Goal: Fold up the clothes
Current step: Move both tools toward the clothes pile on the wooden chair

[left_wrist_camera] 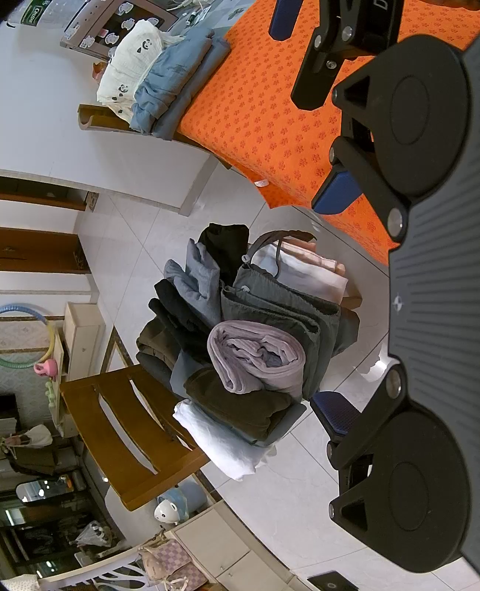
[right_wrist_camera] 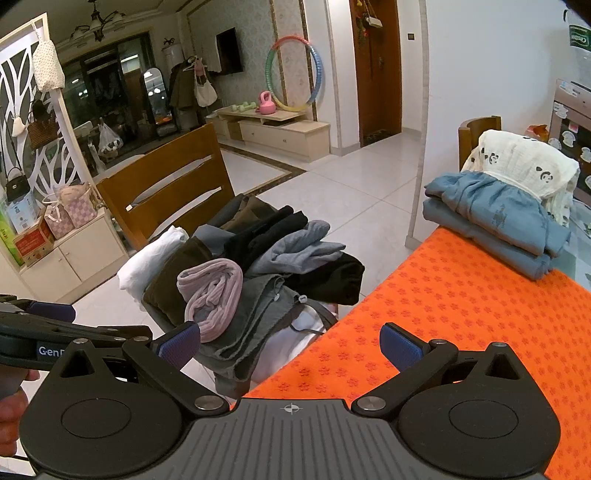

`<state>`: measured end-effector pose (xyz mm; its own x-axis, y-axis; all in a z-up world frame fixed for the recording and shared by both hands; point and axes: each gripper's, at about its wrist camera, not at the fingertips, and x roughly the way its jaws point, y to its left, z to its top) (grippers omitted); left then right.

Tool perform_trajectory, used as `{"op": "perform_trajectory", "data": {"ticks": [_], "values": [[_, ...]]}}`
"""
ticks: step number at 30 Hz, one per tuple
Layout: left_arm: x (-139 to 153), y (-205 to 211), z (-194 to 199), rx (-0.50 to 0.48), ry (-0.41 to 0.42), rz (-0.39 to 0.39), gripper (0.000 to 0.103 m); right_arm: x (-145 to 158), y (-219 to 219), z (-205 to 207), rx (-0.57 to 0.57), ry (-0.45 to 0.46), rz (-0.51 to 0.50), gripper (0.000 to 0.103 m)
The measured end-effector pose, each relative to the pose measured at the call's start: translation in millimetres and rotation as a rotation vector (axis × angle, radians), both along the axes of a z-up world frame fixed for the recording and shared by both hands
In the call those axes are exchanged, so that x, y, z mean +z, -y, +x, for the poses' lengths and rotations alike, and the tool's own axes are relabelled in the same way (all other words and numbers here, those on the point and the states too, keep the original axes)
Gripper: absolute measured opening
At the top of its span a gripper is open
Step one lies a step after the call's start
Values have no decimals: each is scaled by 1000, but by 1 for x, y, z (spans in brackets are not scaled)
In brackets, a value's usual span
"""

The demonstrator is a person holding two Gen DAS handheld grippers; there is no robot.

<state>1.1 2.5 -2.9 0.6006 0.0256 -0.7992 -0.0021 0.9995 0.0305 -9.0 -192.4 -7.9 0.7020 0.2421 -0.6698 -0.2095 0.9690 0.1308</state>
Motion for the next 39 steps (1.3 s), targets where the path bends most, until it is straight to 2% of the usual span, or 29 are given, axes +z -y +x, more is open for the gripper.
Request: {"op": "perform_trajectory", "data": {"ticks": [39], "values": [[1, -3, -4, -25, -4, 1, 103, 0, -3, -5, -17, 2, 5, 103]]}}
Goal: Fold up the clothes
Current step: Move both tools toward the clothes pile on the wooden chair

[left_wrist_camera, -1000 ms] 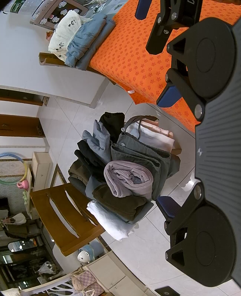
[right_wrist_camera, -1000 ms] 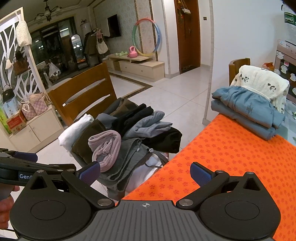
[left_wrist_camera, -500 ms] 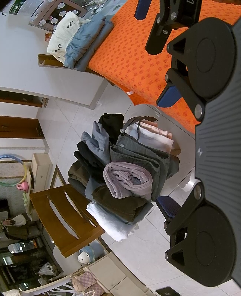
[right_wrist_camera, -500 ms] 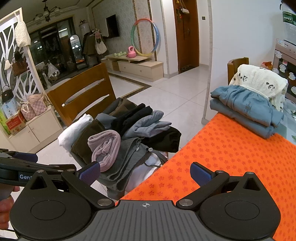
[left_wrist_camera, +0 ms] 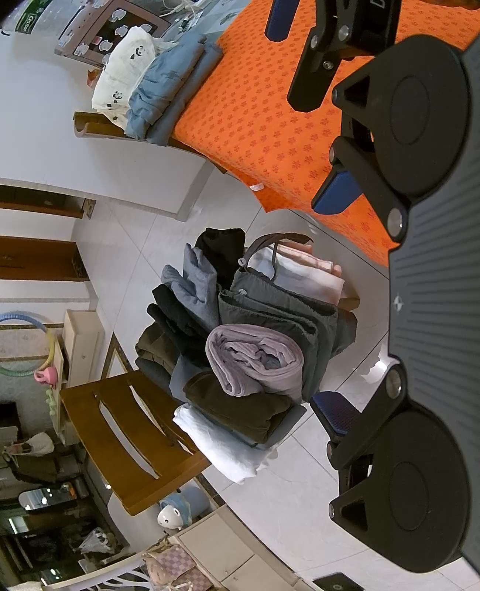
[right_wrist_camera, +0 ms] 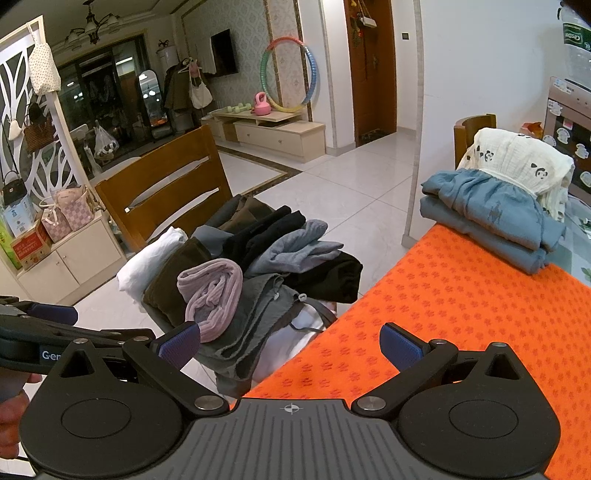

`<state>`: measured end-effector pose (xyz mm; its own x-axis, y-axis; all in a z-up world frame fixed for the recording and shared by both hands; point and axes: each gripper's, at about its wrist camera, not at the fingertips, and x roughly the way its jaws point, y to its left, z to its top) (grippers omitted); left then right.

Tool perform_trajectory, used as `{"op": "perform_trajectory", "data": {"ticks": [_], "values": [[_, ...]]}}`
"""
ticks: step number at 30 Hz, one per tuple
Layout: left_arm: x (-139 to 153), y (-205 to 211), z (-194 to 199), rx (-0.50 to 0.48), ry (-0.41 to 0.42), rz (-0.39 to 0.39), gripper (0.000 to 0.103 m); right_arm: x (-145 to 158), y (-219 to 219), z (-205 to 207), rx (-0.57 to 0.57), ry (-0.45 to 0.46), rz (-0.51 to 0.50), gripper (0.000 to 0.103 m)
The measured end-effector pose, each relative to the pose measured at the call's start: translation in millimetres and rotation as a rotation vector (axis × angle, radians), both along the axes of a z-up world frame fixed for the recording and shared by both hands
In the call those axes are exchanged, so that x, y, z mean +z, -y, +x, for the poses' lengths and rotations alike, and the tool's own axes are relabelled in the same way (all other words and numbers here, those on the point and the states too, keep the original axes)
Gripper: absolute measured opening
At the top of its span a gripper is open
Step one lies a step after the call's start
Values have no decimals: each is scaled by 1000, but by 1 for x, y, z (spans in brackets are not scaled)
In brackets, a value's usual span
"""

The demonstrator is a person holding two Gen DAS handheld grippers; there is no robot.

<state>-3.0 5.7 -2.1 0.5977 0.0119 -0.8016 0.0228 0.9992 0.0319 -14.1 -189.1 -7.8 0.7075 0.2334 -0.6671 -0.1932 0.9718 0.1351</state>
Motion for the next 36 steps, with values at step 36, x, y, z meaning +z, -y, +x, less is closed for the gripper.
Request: {"op": "perform_trajectory", "data": {"ticks": [36], "values": [[8, -10, -52, 282, -8, 21, 103, 6, 18, 24, 255, -25, 35, 103]]}}
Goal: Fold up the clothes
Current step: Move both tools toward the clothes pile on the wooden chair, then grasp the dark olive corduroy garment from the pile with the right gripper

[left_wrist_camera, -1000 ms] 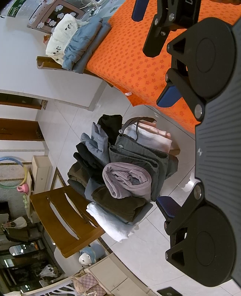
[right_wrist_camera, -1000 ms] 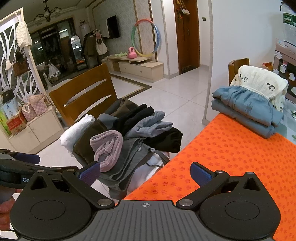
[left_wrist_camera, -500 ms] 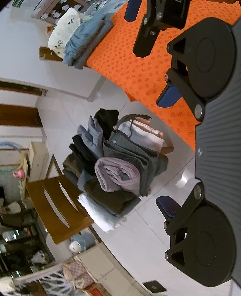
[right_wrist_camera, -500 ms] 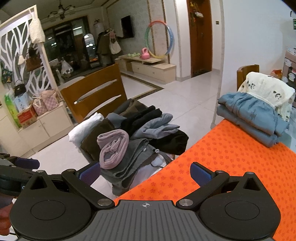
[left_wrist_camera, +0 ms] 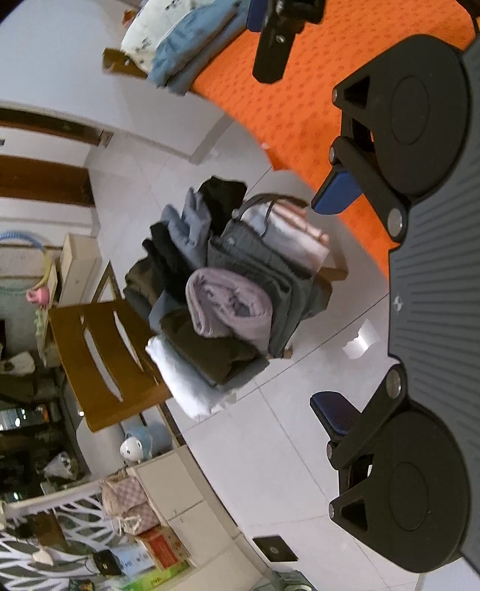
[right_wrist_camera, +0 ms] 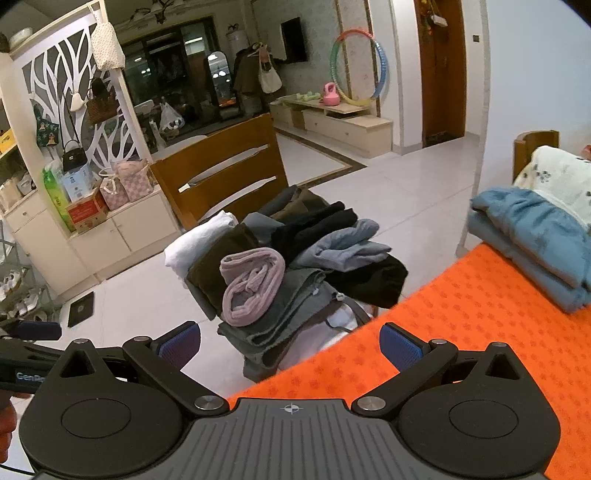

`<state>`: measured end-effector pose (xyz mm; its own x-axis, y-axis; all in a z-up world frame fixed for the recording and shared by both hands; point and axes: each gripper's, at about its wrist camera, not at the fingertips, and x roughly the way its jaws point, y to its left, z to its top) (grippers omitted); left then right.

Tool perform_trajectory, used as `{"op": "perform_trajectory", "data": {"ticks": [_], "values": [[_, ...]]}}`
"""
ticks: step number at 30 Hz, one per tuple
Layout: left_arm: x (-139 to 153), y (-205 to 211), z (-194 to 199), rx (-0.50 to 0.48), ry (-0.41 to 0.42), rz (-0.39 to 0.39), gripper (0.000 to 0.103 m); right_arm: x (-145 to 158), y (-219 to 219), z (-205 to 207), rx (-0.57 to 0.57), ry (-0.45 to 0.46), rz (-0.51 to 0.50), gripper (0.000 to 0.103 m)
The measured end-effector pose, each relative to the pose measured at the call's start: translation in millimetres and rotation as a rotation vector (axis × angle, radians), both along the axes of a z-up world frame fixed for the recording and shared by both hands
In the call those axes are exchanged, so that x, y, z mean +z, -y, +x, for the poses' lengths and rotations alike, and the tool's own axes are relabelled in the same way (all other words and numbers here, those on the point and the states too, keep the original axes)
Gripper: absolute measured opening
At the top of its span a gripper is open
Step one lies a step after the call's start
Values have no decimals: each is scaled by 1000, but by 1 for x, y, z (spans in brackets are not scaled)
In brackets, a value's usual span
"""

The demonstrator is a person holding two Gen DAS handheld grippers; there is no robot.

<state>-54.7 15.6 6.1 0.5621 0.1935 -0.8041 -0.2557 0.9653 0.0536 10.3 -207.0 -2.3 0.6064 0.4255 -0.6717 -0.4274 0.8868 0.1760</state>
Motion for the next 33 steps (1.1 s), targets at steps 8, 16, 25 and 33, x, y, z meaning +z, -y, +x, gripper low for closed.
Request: {"op": "perform_trajectory", "data": {"ticks": [8, 16, 25, 33], "values": [[-23, -82, 52, -50, 20, -27, 103, -25, -64, 63, 17, -38, 10, 98], [-40, -170, 118, -194, 25, -45, 103, -60, -166, 140, -33, -103, 22, 94], [-42, -238, 148, -280, 77, -90, 103, -128, -273, 243, -135, -241, 96, 91], [-49, -277, 162, -252, 44, -74, 102, -212, -333, 320, -196, -373, 69, 88]]}}
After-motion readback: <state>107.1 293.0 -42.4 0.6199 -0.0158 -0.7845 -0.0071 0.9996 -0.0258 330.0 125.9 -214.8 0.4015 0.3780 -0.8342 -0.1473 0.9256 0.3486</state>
